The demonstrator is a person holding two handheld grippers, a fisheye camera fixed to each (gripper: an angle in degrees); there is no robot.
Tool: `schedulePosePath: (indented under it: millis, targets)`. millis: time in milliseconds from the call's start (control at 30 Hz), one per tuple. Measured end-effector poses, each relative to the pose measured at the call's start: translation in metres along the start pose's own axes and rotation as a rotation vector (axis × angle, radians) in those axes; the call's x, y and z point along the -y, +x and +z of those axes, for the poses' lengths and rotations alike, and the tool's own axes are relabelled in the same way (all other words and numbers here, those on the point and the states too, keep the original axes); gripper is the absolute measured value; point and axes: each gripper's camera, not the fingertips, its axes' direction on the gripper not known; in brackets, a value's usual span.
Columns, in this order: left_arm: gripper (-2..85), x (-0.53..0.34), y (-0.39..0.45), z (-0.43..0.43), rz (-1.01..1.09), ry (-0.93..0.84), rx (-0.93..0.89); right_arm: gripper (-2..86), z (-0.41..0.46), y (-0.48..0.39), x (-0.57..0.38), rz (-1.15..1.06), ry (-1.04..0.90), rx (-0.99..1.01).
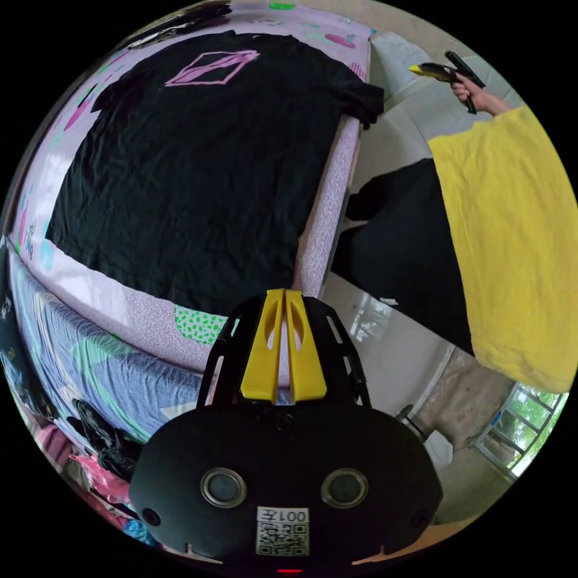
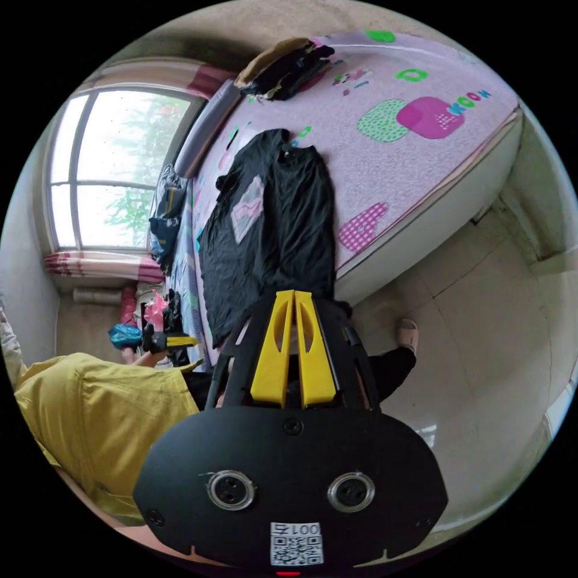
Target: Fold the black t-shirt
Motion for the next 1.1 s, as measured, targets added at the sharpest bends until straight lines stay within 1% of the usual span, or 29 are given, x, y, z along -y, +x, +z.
schedulePosePath:
  millis: [100, 233, 400, 500, 700, 867, 967, 1033, 1100]
  targets:
    - [-1.5, 0.006, 0.008, -0.010, 0.007, 0.042, -0.019, 0.3, 0.039, -0.013, -0.017, -0.025, -0.114, 0.013]
    - [-1.4, 0.014, 0.022, -0.020, 0.040, 0.057, -0.022, 1.2, 0.083, -0.036, -0.035, -0.085, -0.181, -0.008]
    - [-1.4, 0.016, 0.033, -0.034, 0.051, 0.053, -0.049, 5.0, 0.129, -0.107, -0.035, -0.449, -0.183, -0.282]
    - [-1.4, 0.013, 0.041, -0.046, 0.065, 0.051, -0.049, 5.9, 0.151, -0.136, -0.034, -0.574, -0.186, -0.393]
    - [-1.3, -0.001, 0.057, -0.069, 0.062, 0.063, -0.039, 5.8, 0.175, -0.167, -0.037, -0.703, -0.142, -0.619]
    - [-1.3, -0.011, 0.071, -0.087, 0.033, 0.099, -0.048, 1.9, 0.177, -0.182, -0.029, -0.746, -0.148, -0.700]
    - [-1.3, -0.014, 0.079, -0.096, 0.031, 0.118, -0.051, 0.7, 0.166, -0.191, -0.019, -0.741, -0.178, -0.690]
    - [-1.3, -0.015, 0.084, -0.103, 0.031, 0.132, -0.053, 0.4, 0.148, -0.198, -0.011, -0.699, -0.193, -0.614]
    - [-1.3, -0.016, 0.087, -0.110, 0.024, 0.156, -0.057, 0.2, 0.121, -0.198, 0.009, -0.532, -0.285, -0.349]
